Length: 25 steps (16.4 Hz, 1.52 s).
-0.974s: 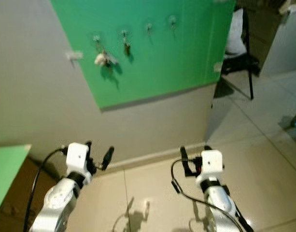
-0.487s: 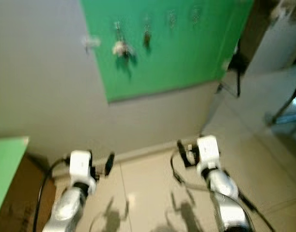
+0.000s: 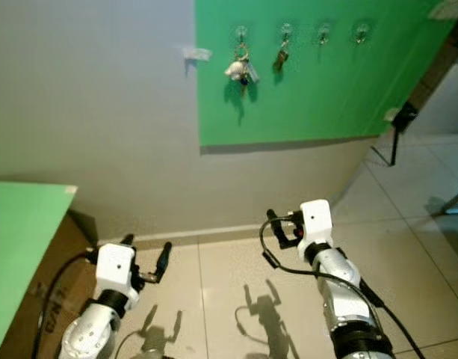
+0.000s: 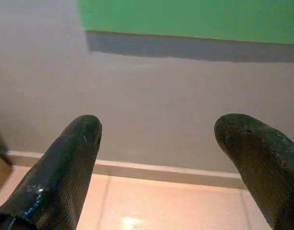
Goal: Hang keys on a hook
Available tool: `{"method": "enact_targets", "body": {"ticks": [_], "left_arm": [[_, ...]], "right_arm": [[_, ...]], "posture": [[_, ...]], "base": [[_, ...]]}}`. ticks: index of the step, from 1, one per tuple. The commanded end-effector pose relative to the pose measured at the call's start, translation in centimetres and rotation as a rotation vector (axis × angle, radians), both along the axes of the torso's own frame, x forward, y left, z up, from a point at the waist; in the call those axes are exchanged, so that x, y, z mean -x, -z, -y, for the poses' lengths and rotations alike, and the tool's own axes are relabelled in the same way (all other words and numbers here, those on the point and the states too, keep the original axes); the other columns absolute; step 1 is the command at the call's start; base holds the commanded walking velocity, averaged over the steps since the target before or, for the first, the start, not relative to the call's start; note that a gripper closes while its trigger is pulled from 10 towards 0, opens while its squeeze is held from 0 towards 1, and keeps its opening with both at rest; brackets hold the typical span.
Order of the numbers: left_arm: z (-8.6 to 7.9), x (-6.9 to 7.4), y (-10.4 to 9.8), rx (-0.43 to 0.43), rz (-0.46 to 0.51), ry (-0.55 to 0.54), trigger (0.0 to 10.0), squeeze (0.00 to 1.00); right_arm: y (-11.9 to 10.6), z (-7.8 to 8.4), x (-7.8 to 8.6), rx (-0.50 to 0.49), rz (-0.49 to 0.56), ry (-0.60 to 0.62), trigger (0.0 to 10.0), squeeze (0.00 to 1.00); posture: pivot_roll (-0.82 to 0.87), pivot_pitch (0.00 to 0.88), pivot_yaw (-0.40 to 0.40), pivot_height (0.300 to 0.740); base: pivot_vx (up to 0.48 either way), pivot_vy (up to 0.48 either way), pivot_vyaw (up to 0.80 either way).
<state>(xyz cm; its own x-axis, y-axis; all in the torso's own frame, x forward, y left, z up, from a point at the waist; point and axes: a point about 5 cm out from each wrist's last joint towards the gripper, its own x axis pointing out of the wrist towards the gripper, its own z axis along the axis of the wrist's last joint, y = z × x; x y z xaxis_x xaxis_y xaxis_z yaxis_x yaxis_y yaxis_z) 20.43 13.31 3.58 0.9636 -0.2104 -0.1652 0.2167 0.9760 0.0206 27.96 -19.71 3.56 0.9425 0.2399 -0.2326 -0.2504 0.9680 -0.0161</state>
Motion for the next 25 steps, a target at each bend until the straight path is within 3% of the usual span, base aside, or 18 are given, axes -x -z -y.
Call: {"method": "enact_targets", "body": {"ticks": [1,5,11,15,20,25], "left_arm": [[0.4,-0.2,-0.4,0.001,0.005,0.016,10.0,0.0],[-0.3,-1.0,-1.4,-0.043,0.028,-0.004,10.0,0.0],[-1.1,-2.9,-1.6,-0.017,0.032,-0.088,10.0,0.0],[-1.5,-3.5,-1.3,-0.03,0.026,-0.093,10.0,0.0],[-1.2,-4.2,-1.0,-0.104,0.01,-0.045,10.0,0.0],[-1.2,-4.1,-0.3,-0.124,-0.037,-0.046,10.0,0.0]], "right_arm": [[0.4,0.4,0.4,0.003,-0.01,0.017,10.0,0.0],[0.9,-1.6,0.4,-0.026,0.007,0.018,10.0,0.0],[0.0,-2.3,1.4,-0.133,0.105,0.091,10.0,0.0],[-0.1,-3.4,2.5,-0.171,0.095,0.07,10.0,0.0],[0.0,-3.0,2.4,-0.126,0.08,0.077,10.0,0.0],[0.2,-3.1,1.7,-0.113,0.027,0.039,10.0,0.0]], "posture": [[-0.09,0.021,-0.025,0.74],[-0.1,0.021,0.018,0.74],[-0.15,0.0,0.067,0.74],[-0.17,0.0,0.072,0.74],[-0.17,0.0,0.078,0.74],[-0.17,0.005,0.081,0.74]], "base": [[0.0,0.0,0.0],[0.0,0.0,0.0],[0.149,0.188,0.0],[0.354,0.321,0.0],[0.442,0.055,0.0],[0.0,0.0,0.74]]}}
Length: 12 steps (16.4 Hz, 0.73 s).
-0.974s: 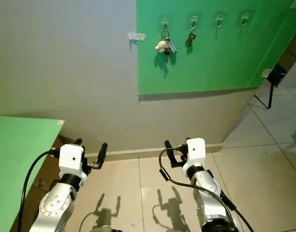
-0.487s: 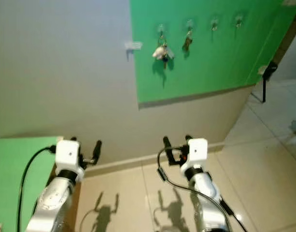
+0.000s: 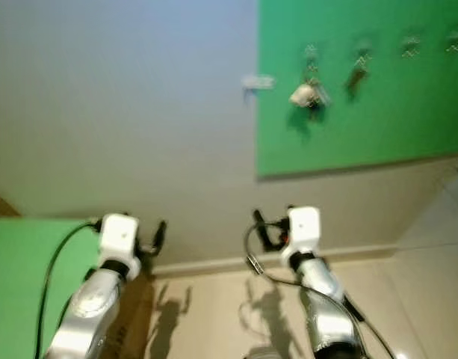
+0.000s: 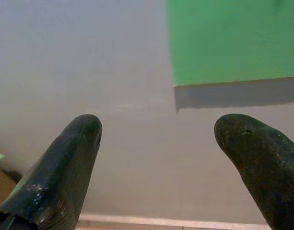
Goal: Hang keys on a hook
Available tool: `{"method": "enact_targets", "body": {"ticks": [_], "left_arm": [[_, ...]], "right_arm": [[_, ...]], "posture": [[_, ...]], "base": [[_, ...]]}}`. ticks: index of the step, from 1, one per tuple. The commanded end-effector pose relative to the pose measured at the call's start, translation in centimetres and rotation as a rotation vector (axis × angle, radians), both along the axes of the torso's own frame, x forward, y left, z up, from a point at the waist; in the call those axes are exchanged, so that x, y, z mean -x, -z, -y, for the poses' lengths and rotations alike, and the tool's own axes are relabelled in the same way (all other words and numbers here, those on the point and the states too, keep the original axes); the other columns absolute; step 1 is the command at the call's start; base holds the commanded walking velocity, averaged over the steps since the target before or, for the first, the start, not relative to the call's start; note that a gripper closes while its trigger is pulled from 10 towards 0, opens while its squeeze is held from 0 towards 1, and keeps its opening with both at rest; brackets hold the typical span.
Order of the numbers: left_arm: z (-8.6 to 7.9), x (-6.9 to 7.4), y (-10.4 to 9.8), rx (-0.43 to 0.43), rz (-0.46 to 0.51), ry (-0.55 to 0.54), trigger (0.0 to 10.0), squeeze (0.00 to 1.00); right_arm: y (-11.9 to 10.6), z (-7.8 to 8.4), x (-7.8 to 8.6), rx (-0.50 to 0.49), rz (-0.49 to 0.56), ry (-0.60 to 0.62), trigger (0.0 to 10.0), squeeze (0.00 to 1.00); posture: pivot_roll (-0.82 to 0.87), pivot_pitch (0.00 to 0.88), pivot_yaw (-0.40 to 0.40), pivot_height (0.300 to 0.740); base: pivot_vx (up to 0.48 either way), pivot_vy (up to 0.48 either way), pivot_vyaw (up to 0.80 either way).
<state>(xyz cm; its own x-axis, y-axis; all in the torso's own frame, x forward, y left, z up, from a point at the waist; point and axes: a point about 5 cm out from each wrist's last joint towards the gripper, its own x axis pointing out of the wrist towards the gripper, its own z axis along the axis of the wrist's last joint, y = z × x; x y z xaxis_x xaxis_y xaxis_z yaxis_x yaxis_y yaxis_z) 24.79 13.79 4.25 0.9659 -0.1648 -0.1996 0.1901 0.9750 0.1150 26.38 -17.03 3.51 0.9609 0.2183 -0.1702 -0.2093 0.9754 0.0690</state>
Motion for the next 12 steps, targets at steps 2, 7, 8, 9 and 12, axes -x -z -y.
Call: {"method": "enact_targets", "body": {"ticks": [2,7,8,9,12], "left_arm": [[-0.8,0.5,0.4,-0.007,-0.018,-0.016,10.0,0.0],[-0.9,0.8,0.5,0.002,-0.019,-0.019,10.0,0.0],[-1.0,0.9,0.6,-0.004,-0.012,-0.013,10.0,0.0],[-0.9,0.9,0.5,-0.012,-0.004,0.005,10.0,0.0],[-0.3,1.0,0.7,-0.037,-0.005,0.029,10.0,0.0]], "right_arm": [[0.1,-0.7,-0.3,-0.02,-0.017,-0.025,10.0,0.0],[0.0,-0.7,-0.6,-0.026,-0.016,-0.032,10.0,0.0],[0.1,-0.6,-0.5,-0.027,-0.011,-0.023,10.0,0.0],[0.3,-0.7,0.0,-0.029,-0.016,-0.023,10.0,0.0],[0.7,-1.0,0.4,-0.039,-0.033,-0.041,10.0,0.0]], "posture": [[-0.16,0.01,0.082,0.74],[-0.16,0.009,0.077,0.74],[-0.17,0.009,0.079,0.74],[-0.17,0.008,0.082,0.74],[-0.17,0.004,0.084,0.74]], "base": [[0.0,0.0,0.68],[0.0,0.0,0.65],[0.0,0.0,0.62],[0.0,0.0,0.61],[0.0,0.0,0.61]]}}
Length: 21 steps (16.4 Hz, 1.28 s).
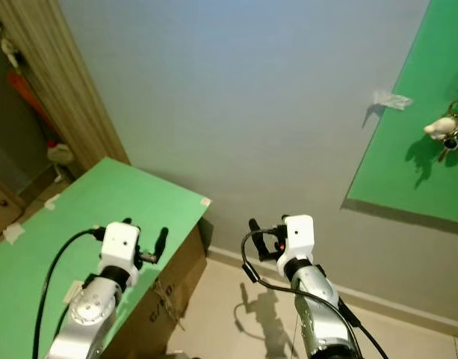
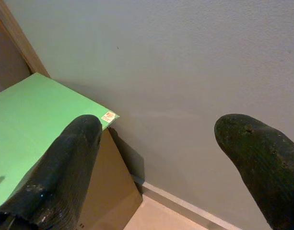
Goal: Hang keys on a hook
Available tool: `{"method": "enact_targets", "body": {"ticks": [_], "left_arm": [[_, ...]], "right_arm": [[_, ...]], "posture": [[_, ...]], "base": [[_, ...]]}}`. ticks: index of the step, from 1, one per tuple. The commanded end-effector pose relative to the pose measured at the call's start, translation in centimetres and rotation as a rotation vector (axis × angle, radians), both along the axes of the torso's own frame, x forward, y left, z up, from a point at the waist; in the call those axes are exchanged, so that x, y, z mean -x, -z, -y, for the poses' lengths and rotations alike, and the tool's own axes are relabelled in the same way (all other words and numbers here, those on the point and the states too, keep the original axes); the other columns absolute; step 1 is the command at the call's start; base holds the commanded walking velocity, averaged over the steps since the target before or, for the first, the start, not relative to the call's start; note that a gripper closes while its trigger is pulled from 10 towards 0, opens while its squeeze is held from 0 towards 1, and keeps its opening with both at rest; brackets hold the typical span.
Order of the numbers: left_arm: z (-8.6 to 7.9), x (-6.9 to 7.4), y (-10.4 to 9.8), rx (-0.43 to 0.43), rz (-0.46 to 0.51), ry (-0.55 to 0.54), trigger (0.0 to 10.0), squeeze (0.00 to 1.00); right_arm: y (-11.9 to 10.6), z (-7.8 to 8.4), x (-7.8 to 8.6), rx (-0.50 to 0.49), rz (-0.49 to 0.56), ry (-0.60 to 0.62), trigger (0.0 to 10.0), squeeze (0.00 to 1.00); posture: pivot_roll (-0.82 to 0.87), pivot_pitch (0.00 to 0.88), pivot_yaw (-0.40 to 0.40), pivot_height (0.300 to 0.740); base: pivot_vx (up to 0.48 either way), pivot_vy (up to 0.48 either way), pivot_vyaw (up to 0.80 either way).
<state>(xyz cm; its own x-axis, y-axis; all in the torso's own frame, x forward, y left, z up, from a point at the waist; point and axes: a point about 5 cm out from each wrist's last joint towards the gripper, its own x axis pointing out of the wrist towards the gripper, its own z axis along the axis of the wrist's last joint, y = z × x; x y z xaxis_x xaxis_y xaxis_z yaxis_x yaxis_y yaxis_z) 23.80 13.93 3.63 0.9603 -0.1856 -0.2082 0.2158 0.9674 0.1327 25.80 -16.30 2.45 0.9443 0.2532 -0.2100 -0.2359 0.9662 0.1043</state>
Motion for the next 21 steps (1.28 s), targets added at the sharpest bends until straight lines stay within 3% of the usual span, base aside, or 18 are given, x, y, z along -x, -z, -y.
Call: {"method": "enact_targets", "body": {"ticks": [1,4,6,8,15,21], "left_arm": [[-0.2,0.0,0.1,-0.018,-0.002,0.003,10.0,0.0],[-0.5,0.1,0.3,0.002,-0.001,-0.032,10.0,0.0],[-2.4,0.9,-0.2,0.028,0.072,-0.122,10.0,0.0],[-3.1,1.4,-0.8,0.069,0.124,-0.172,10.0,0.0],[-2.4,1.0,-0.4,0.062,0.094,-0.175,10.0,0.0],[-2.9,0.7,0.1,0.018,0.063,-0.183,10.0,0.0]], "right_arm": [[-0.3,-0.2,-0.2,-0.013,0.014,-0.011,10.0,0.0],[-0.3,0.2,-0.4,-0.019,0.011,0.01,10.0,0.0],[-0.9,0.9,-0.1,-0.025,0.062,0.071,10.0,0.0],[-1.1,1.1,0.7,-0.011,0.095,0.08,10.0,0.0],[-0.5,0.3,0.6,-0.022,0.059,0.032,10.0,0.0],[-0.3,0.0,0.3,-0.007,0.042,0.003,10.0,0.0]], "posture": [[-0.17,0.0,0.083,0.74],[-0.17,0.0,0.079,0.74],[-0.17,0.0,0.078,0.74],[-0.18,0.0,0.077,0.74],[-0.17,0.0,0.082,0.74],[-0.15,0.0,0.074,0.74]], "base": [[0.0,0.0,0.61],[0.0,0.0,0.6],[0.0,0.0,0.61],[0.0,0.0,0.6],[0.0,0.0,0.58],[0.0,0.0,0.58]]}}
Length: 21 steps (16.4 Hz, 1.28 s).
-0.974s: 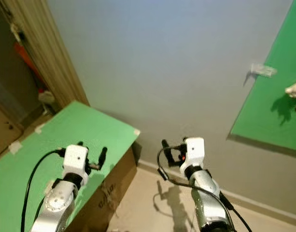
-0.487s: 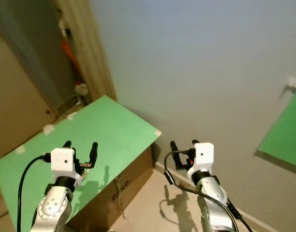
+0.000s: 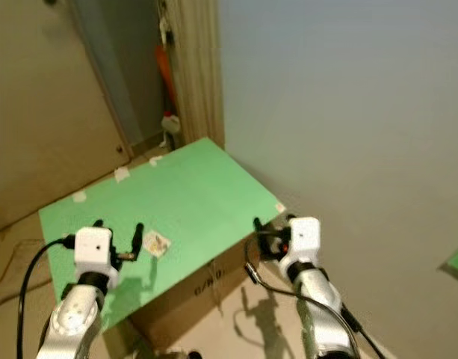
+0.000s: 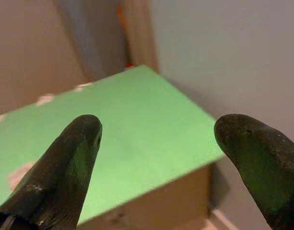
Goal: Hang keys on a hook
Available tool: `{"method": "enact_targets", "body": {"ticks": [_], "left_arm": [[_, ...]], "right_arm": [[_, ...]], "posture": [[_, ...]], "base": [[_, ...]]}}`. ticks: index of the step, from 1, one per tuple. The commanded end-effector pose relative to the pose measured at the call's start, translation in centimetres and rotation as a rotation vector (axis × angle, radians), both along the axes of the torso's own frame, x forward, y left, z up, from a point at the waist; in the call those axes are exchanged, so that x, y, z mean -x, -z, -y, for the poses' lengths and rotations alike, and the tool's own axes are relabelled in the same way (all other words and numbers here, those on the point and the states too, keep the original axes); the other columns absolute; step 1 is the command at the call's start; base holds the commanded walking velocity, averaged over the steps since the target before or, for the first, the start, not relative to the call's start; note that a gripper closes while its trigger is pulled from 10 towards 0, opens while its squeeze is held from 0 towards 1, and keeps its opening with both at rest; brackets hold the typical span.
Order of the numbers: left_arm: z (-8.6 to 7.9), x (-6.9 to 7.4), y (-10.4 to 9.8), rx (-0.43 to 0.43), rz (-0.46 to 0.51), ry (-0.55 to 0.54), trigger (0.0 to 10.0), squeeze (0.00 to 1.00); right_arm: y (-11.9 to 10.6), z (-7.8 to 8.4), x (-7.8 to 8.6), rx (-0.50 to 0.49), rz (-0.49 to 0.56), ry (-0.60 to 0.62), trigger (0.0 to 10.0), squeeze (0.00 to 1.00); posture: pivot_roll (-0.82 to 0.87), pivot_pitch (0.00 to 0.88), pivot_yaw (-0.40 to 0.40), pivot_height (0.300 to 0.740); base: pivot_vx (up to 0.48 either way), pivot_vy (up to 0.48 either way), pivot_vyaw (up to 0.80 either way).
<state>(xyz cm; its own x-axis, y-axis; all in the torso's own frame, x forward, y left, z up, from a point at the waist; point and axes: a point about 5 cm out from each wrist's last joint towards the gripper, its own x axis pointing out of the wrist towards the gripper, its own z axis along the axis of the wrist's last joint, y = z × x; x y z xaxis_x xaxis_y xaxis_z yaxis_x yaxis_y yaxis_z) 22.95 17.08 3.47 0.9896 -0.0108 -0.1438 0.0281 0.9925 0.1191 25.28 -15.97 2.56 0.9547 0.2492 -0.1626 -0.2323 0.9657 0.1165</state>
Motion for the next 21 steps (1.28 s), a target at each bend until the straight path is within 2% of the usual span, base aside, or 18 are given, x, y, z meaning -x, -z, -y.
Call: {"method": "enact_targets", "body": {"ticks": [1,3,5,7,9,11,14,18,21], "left_arm": [[0.2,-0.1,0.0,-0.004,-0.004,-0.002,10.0,0.0],[0.1,-0.3,0.1,-0.018,-0.017,0.0,10.0,0.0],[-0.5,-1.8,0.1,-0.064,-0.055,0.019,10.0,0.0],[-0.4,-2.7,0.2,-0.067,-0.079,0.041,10.0,0.0],[0.8,-3.9,0.4,-0.076,-0.117,0.111,10.0,0.0],[2.6,-4.5,0.9,-0.073,-0.163,0.183,10.0,0.0],[3.1,-5.2,1.2,-0.053,-0.174,0.152,10.0,0.0],[3.9,-6.9,0.8,-0.128,-0.172,0.178,10.0,0.0],[4.3,-7.5,1.2,-0.127,-0.208,0.19,10.0,0.0]], "right_arm": [[-0.1,0.3,-0.3,0.017,-0.004,-0.008,10.0,0.0],[0.4,0.2,-0.4,0.04,-0.039,-0.01,10.0,0.0],[0.4,0.0,-0.7,0.042,-0.05,-0.016,10.0,0.0],[0.3,-0.1,-1.0,0.039,-0.047,-0.018,10.0,0.0],[0.2,-0.4,-1.2,0.044,-0.042,-0.033,10.0,0.0],[0.1,-0.6,-1.3,0.042,-0.039,-0.036,10.0,0.0],[0.2,-0.7,-0.9,0.044,-0.036,-0.047,10.0,0.0],[0.1,0.8,1.6,0.076,-0.05,-0.047,10.0,0.0],[-0.7,3.6,5.3,0.133,-0.077,-0.013,10.0,0.0]], "posture": [[-0.15,0.0,0.071,0.74],[-0.15,0.0,0.068,0.74],[-0.14,0.003,0.061,0.74],[-0.13,0.006,0.058,0.74],[-0.13,0.007,0.057,0.74],[-0.13,0.009,0.052,0.74],[-0.15,0.022,0.053,0.74],[-0.23,0.108,0.035,0.74],[-0.34,0.209,0.016,0.74]], "base": [[0.0,0.0,0.58],[0.0,0.0,0.61],[0.0,0.0,0.0],[0.0,0.0,0.0],[0.0,0.0,0.0],[0.0,0.0,0.0],[0.0,0.0,0.0],[0.0,0.0,0.0],[0.0,0.0,0.0]]}}
